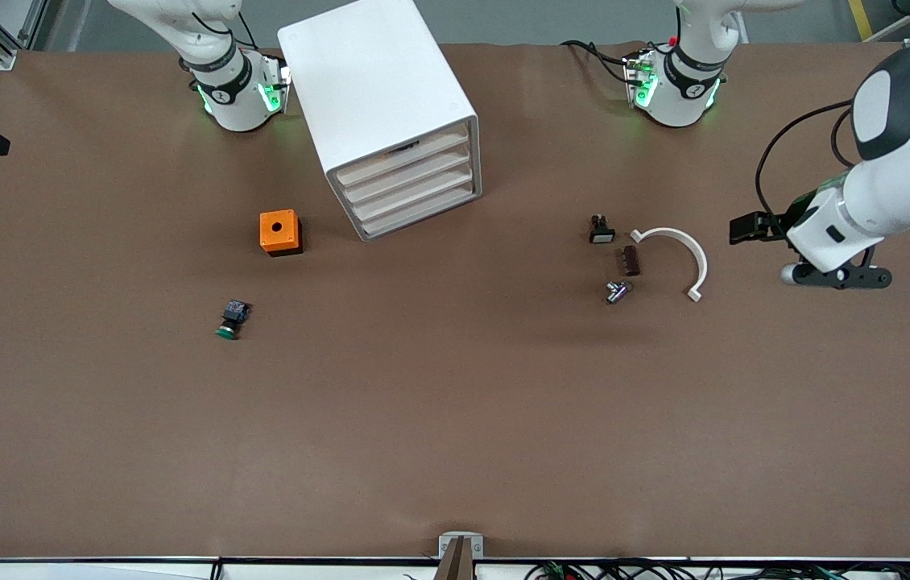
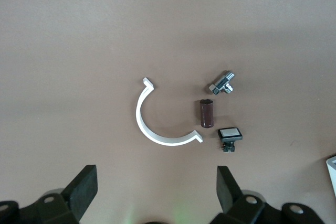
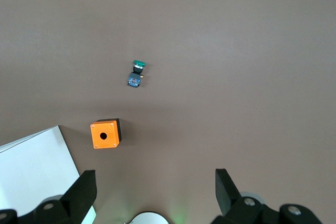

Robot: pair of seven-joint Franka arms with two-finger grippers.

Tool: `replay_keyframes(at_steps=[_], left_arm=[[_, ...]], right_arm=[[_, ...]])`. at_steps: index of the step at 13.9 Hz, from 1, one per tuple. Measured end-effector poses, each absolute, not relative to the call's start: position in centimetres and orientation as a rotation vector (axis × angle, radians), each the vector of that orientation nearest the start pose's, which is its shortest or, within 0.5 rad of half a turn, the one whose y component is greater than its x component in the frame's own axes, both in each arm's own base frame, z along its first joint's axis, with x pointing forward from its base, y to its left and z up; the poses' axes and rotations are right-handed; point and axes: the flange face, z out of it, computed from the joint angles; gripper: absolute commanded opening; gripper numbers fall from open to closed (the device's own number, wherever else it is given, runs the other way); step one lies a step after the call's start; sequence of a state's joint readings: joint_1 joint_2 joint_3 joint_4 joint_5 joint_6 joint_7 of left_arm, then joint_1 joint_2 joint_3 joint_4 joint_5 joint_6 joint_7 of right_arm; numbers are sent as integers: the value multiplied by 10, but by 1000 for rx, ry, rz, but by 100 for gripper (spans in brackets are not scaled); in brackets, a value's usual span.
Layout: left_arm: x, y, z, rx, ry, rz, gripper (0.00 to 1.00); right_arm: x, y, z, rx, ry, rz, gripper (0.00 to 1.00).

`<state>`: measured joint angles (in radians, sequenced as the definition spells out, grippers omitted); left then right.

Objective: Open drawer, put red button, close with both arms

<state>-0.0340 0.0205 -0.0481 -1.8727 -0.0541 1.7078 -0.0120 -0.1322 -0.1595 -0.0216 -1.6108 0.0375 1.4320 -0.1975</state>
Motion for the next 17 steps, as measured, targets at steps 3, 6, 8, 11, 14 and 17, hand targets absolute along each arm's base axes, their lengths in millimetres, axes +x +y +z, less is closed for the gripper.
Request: replay_keyframes(at_steps=[3,6,8,11,14,17], left_arm=[[533,-50,505,-3149,111,201,100],[535,-51,543,-3155,104,81,100],[538,-51,572,-3158,104,6,100],[539,-50,608,-3160,101,-58,100],[539,-48,629,-3161,97,-109,100],[538,-48,644,-3161,98,-132,100]], right_arm=[[483,-72,677,-3098,-76,19,100],[483,-72,677,-3098,-76,19,100],[483,-71,677,-3098,-76,19,100],[484,-70,676,-3098,-80,22,100],[484,-67,676,-3098,-89,19,100],[487,-53,677,-3099,-133,8,100]])
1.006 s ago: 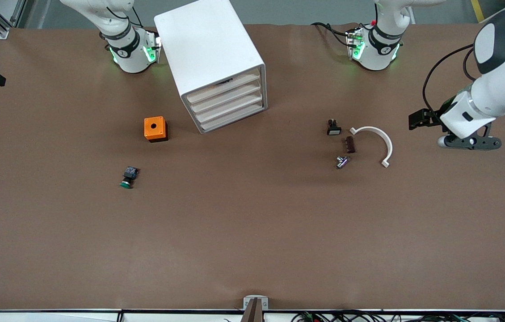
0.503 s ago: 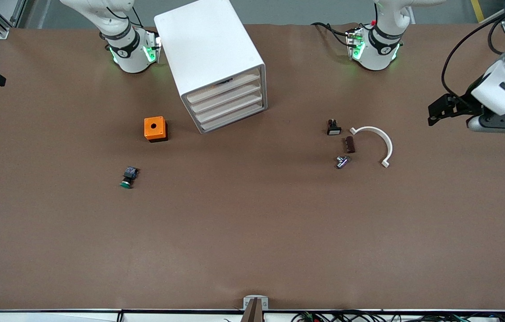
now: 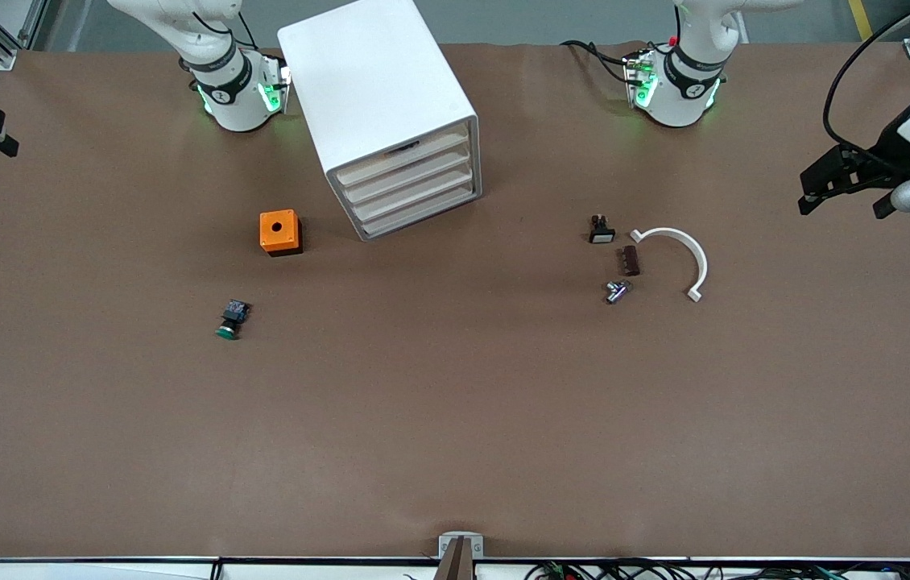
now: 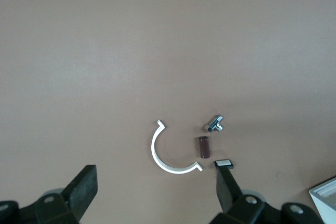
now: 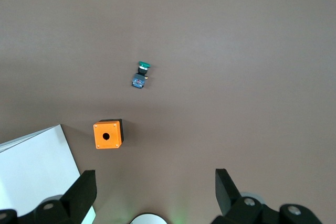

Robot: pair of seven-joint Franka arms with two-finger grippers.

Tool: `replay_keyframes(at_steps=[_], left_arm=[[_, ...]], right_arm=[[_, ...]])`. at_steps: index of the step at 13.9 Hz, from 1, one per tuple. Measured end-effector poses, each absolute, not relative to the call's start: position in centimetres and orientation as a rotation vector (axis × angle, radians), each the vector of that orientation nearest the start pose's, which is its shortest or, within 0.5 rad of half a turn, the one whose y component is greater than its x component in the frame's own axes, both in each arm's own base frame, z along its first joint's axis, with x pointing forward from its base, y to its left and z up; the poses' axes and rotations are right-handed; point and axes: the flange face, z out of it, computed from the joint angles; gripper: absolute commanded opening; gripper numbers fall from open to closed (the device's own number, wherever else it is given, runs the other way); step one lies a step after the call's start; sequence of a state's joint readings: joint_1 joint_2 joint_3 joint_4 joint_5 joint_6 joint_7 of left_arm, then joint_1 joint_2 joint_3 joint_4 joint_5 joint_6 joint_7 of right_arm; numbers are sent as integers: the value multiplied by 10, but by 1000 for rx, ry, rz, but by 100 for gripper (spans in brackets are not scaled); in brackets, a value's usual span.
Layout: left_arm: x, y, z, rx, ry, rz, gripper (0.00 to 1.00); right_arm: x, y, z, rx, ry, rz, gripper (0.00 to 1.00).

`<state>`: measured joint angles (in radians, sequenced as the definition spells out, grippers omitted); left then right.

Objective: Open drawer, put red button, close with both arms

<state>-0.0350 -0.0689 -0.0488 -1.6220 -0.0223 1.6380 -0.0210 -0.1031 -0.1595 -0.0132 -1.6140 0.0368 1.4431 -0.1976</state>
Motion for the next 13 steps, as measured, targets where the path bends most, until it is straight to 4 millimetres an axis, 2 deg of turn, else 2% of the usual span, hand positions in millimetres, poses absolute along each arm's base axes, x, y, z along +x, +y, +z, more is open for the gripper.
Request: replay_keyframes(at_steps=[3,13], left_arm=[[536,-48,655,-3160,99,-151,100],[536,-48,655,-3161,100,-144,100]], right_arm=[[488,-44,677,-3098,-161,6,100],[488,-44,677,-3098,-163,6,100]])
